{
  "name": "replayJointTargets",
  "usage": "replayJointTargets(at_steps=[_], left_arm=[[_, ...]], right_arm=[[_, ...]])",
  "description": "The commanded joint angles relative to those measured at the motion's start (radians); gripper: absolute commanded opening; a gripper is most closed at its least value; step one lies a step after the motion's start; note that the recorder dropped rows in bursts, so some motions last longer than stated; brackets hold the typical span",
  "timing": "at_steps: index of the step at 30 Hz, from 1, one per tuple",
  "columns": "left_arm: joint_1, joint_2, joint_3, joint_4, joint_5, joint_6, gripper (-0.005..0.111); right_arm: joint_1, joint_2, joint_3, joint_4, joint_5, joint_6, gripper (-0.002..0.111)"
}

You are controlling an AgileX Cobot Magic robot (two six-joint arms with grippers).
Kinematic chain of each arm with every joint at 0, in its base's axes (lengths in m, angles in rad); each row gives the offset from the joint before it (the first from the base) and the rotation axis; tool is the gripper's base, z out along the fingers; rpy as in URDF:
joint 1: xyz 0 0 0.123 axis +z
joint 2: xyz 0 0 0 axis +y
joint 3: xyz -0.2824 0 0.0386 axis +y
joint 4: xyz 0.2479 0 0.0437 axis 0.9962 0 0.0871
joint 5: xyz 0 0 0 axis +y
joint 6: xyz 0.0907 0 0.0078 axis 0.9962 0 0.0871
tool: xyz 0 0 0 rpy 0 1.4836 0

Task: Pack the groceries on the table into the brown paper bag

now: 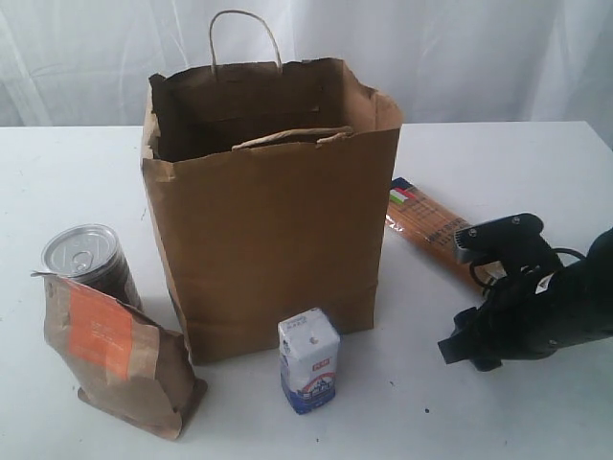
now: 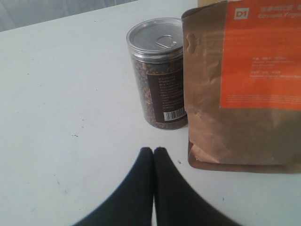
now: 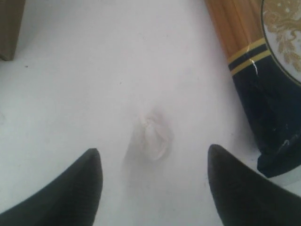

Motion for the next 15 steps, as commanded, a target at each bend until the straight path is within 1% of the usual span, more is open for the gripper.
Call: replayJointTargets(at_steps=[1,15], left_arm=[[0.004,-0.004,0.004,-0.003,-0.002,0.0,0.0],[0.004,-0.004,0.004,-0.003,-0.002,0.0,0.0]], right_arm=[[0.002,0.019,0.007,0.004,-0.02,0.003,0.06],[0.005,0.078,0.002,0.004,-0.069,0.011,0.06]])
